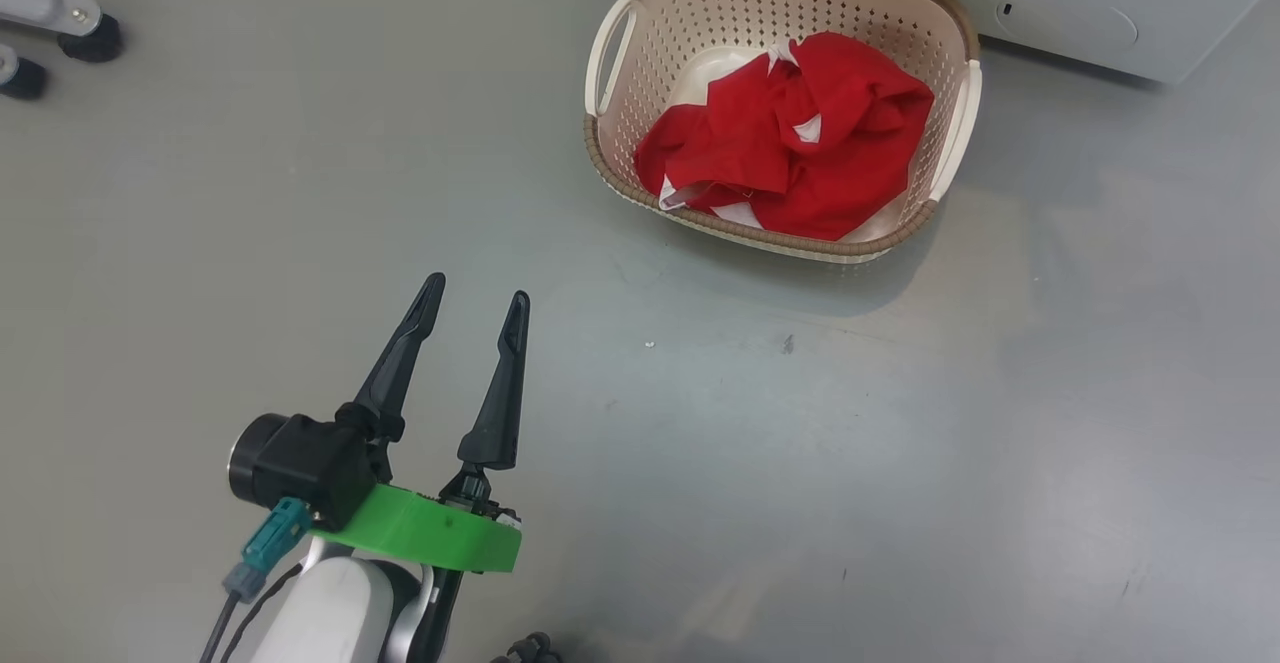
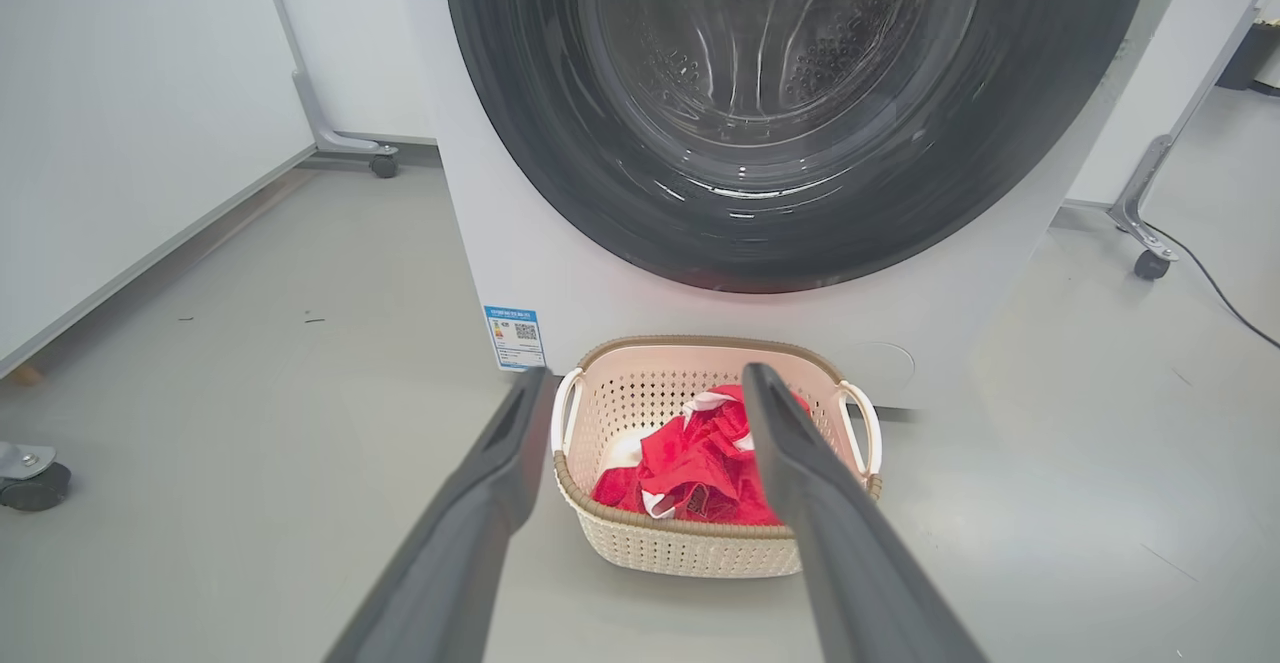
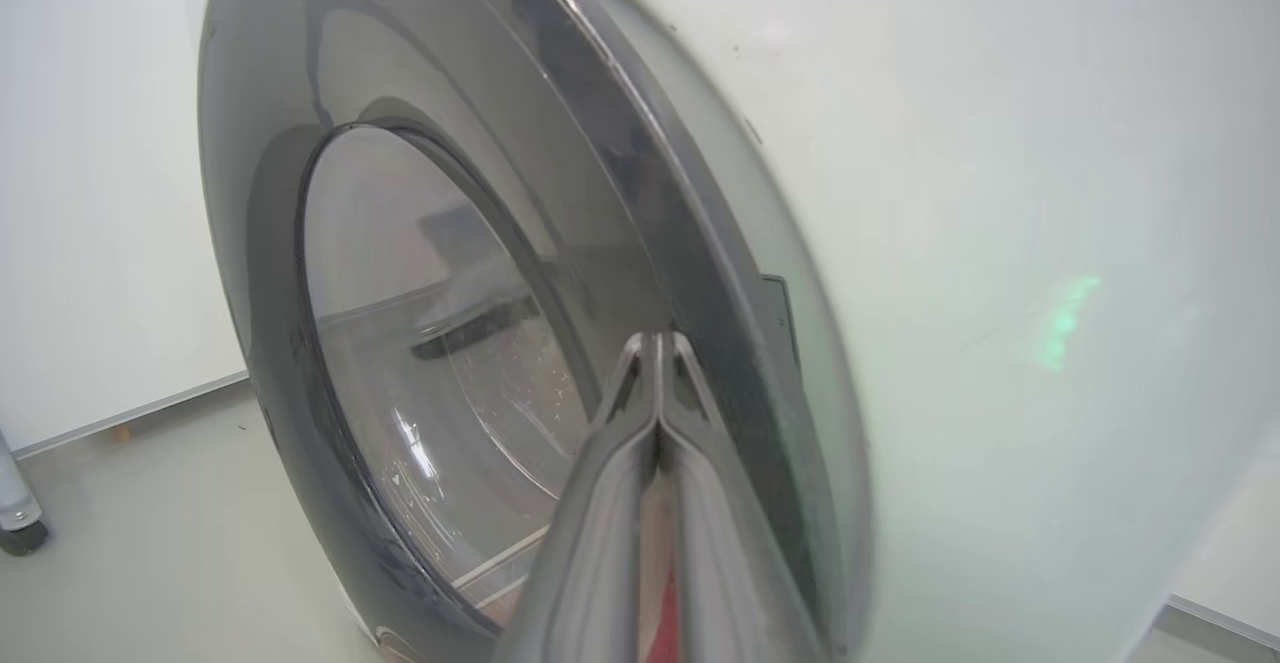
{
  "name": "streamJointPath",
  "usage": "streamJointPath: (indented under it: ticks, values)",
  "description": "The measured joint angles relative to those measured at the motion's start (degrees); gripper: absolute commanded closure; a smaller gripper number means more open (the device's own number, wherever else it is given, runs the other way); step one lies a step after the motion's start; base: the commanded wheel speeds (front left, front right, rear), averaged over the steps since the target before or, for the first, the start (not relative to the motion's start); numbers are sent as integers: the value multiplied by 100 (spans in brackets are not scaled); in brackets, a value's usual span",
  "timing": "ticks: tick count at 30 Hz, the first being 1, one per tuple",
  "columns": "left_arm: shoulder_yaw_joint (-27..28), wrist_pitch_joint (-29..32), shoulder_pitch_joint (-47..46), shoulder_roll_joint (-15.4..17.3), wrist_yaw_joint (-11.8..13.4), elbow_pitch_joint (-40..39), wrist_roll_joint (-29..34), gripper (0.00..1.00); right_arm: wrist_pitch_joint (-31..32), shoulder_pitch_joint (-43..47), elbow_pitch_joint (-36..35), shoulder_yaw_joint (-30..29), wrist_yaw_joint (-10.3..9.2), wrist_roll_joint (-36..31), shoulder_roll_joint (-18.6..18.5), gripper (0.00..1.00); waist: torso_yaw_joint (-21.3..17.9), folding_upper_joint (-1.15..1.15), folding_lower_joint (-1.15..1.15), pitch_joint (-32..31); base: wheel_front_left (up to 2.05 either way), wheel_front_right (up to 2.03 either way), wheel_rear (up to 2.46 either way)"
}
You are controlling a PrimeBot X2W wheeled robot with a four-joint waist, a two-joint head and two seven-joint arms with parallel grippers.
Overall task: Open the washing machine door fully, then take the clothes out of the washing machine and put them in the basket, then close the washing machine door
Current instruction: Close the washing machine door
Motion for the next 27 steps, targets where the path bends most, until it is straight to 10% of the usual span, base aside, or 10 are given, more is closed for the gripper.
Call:
streamJointPath:
  ticks: [27]
  values:
    - [146,0,-126,-34,2,111,156,0,-1018,330,1048,22,-108,163,390,100,-162,0,0,-170,0,0,0]
